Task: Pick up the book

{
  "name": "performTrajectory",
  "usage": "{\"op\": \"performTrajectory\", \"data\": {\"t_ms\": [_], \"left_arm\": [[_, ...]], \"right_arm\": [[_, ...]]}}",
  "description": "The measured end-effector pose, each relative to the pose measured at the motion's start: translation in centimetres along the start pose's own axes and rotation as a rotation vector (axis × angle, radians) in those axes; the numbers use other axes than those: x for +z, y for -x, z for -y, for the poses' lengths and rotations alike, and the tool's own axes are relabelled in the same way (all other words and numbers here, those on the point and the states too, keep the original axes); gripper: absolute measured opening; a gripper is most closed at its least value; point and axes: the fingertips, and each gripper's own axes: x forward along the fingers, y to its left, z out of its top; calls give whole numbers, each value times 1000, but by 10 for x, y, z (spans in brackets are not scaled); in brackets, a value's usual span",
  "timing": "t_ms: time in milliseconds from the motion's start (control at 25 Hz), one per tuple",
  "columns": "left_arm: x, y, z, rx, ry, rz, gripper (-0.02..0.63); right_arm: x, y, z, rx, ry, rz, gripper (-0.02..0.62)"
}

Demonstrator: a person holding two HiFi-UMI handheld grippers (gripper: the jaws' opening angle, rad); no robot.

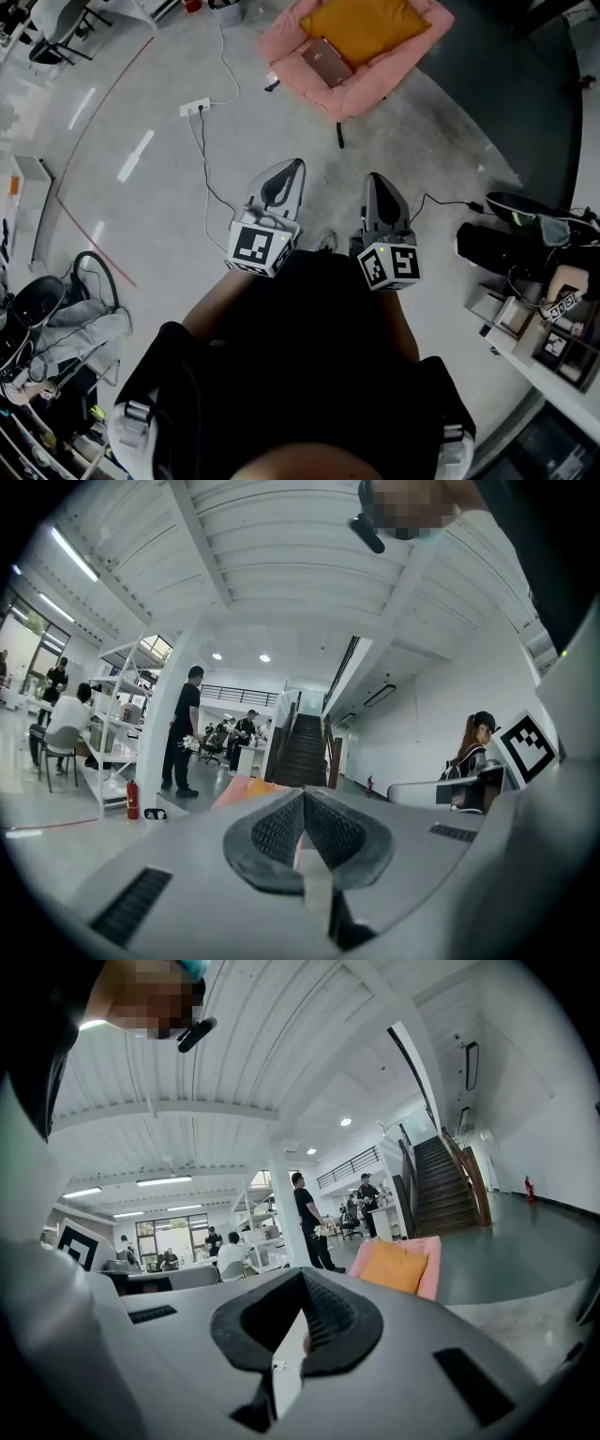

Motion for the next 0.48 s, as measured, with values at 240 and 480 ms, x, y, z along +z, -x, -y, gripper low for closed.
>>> {"op": "performTrajectory", "data": {"t_ms": [240, 480], "left_arm": [[-2, 11, -18, -2, 5, -3, 8], [0, 26, -48, -15, -2, -11, 8]], "right_arm": [[-2, -6, -15, -18, -2, 10, 2], [-10, -22, -46, -42, 2, 14, 2]]}}
